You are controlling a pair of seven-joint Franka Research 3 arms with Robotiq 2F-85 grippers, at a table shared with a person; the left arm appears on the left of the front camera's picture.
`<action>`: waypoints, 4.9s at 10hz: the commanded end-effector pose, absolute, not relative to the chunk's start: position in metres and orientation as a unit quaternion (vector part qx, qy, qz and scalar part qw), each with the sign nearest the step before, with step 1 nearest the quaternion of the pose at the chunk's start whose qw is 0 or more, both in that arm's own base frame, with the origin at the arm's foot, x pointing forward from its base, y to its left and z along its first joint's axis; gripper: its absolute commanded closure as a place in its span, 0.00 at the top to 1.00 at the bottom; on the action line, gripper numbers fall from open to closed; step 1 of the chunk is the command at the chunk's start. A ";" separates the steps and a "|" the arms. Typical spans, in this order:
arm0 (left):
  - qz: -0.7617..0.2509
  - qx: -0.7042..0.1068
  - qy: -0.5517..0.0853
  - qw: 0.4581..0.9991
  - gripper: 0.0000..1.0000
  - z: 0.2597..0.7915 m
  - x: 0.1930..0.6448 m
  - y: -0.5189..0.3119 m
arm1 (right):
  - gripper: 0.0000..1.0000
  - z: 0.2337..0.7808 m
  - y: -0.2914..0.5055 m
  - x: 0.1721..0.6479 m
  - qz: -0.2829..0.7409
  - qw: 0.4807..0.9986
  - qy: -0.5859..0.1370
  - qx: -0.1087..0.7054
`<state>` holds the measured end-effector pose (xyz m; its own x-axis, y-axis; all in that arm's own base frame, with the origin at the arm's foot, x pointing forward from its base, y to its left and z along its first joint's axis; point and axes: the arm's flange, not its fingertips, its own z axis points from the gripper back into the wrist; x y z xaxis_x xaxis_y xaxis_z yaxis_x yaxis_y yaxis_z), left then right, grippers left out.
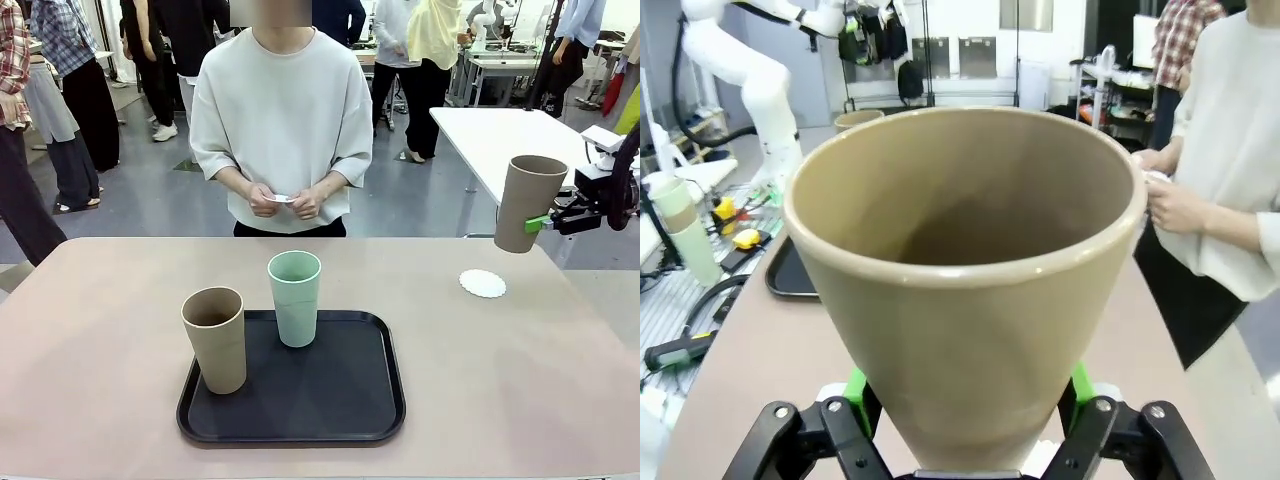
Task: Place coasters on the table and set cups on them.
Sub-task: Pick up one Reusable plastic cup and place it on a coaster set by the human.
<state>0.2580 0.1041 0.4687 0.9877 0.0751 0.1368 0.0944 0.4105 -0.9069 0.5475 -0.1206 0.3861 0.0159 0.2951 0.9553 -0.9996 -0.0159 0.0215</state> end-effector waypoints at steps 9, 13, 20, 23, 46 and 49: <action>-0.008 -0.547 -0.081 0.833 1.00 0.469 0.257 0.105 | 0.82 0.331 -0.135 0.605 0.572 0.568 -0.398 0.437; -0.008 -0.547 -0.081 0.833 1.00 0.469 0.257 0.105 | 0.82 0.303 -0.140 0.622 0.562 0.571 -0.397 0.448; -0.008 -0.547 -0.081 0.833 1.00 0.469 0.257 0.105 | 0.82 0.266 -0.139 0.642 0.539 0.565 -0.409 0.473; -0.008 -0.547 -0.081 0.833 1.00 0.469 0.257 0.105 | 0.82 0.261 -0.135 0.643 0.533 0.563 -0.407 0.483; -0.008 -0.547 -0.081 0.833 1.00 0.469 0.257 0.105 | 0.82 0.240 -0.113 0.628 0.547 0.593 -0.349 0.476; -0.008 -0.547 -0.081 0.833 1.00 0.469 0.257 0.105 | 0.82 0.235 -0.112 0.626 0.549 0.595 -0.344 0.475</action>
<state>0.2580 0.1041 0.4687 0.9877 0.0754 0.1367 0.0942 0.4106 -0.9070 0.6324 -0.1177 0.2448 0.1337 0.2765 0.9517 -0.9861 -0.0588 0.1557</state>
